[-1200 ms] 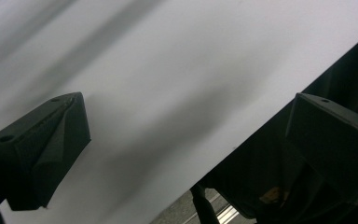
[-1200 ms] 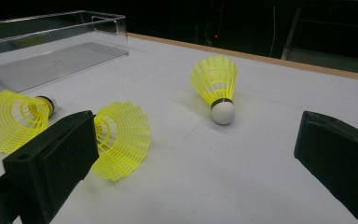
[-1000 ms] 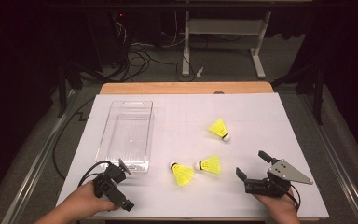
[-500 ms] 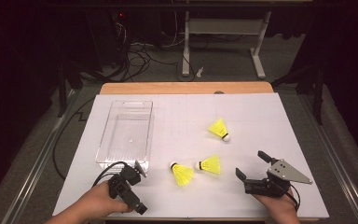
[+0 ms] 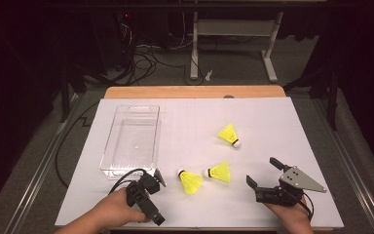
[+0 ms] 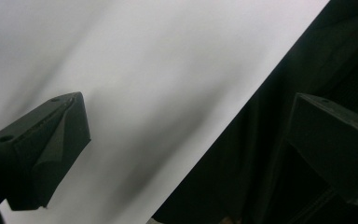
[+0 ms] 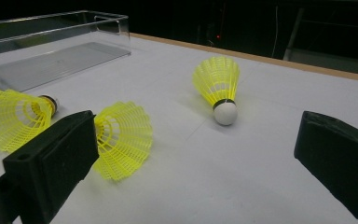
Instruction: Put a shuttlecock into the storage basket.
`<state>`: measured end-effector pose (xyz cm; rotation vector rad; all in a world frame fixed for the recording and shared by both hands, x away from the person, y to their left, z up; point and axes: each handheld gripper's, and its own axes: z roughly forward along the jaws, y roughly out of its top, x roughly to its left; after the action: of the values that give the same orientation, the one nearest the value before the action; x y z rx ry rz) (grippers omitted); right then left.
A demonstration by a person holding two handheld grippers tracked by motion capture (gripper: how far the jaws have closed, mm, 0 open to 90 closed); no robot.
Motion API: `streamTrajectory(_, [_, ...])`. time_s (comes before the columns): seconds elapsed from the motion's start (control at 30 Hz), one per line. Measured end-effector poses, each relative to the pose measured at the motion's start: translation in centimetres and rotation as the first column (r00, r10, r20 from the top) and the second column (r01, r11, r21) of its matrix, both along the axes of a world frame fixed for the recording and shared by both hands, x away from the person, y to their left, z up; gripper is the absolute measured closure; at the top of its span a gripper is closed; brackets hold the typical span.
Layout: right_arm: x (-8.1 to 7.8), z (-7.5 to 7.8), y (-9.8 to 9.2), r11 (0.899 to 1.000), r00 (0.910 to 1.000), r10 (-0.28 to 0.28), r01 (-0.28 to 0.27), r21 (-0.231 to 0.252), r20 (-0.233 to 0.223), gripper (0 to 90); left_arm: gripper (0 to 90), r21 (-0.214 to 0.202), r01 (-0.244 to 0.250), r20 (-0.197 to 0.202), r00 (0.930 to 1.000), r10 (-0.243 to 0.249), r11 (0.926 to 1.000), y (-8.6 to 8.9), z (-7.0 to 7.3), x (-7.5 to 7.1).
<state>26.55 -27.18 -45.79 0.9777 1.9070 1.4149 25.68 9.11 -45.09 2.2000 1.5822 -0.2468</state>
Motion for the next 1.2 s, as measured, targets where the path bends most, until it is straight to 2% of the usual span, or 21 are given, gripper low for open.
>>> streamTrajectory(0.47, [0.0,0.0,0.0,1.0,1.0,0.003,-0.003,0.003,-0.004,0.2,0.7,0.006,0.068,-0.001,0.9977,-0.068,0.9976,-3.3,0.5,0.2])
streamTrajectory(1.2, [0.0,0.0,-0.1,1.0,1.0,0.004,-0.004,0.005,-0.002,0.2,1.7,-0.008,0.089,0.039,0.9953,-0.089,0.996,-6.0,2.9,1.7])
